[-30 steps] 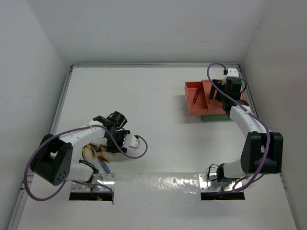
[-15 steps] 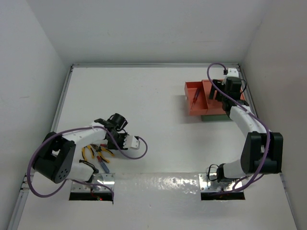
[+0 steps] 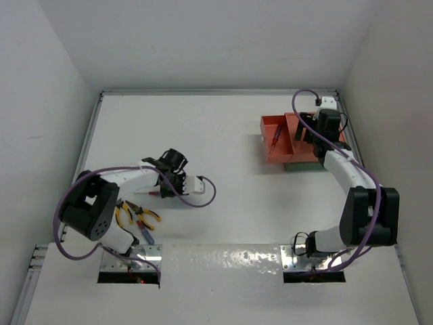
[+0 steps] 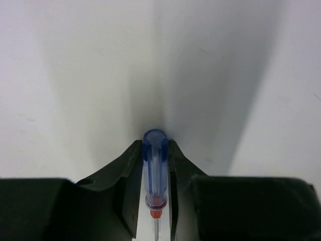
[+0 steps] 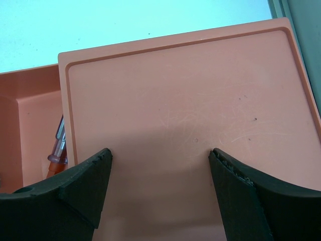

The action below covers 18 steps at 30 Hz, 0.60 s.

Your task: Sort the tools into containers

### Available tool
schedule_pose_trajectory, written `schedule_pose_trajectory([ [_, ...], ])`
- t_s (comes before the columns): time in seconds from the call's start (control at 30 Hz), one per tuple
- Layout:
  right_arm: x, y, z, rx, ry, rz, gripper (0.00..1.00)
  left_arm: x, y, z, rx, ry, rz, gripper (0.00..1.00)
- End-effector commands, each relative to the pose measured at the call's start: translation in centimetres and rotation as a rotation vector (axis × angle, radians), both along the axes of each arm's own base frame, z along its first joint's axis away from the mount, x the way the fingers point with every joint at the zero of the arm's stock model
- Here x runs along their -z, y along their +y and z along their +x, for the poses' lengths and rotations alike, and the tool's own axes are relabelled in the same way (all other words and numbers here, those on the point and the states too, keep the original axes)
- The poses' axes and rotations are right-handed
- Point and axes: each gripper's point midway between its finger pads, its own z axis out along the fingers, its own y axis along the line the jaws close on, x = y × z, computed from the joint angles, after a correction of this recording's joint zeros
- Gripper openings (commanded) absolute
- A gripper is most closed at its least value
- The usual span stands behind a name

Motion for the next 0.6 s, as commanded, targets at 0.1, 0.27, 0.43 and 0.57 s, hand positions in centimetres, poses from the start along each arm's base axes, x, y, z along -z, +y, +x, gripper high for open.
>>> schedule_pose_trajectory([
  [0.1, 6.0, 0.2, -4.8, -0.001, 0.251, 0.019, 0.77, -8.3, -5.8, 11.7, -0.344, -0.276, -0.239, 0.00],
  [0.27, 6.4, 0.3, -4.9, 0.000, 0.247, 0.025, 0.77, -17.8, -11.5, 15.7, -0.518, -0.244, -0.573, 0.00],
  [0.43, 6.9, 0.2, -4.9, 0.008, 0.260, 0.031, 0.77, -29.8, -17.7, 18.4, -0.574, -0.201, -1.041, 0.00],
  [0.57, 6.8, 0.0, -4.4, 0.063, 0.230, 0.060, 0.76, -36.7, -23.2, 19.3, -0.636, 0.004, -1.373, 0.00],
])
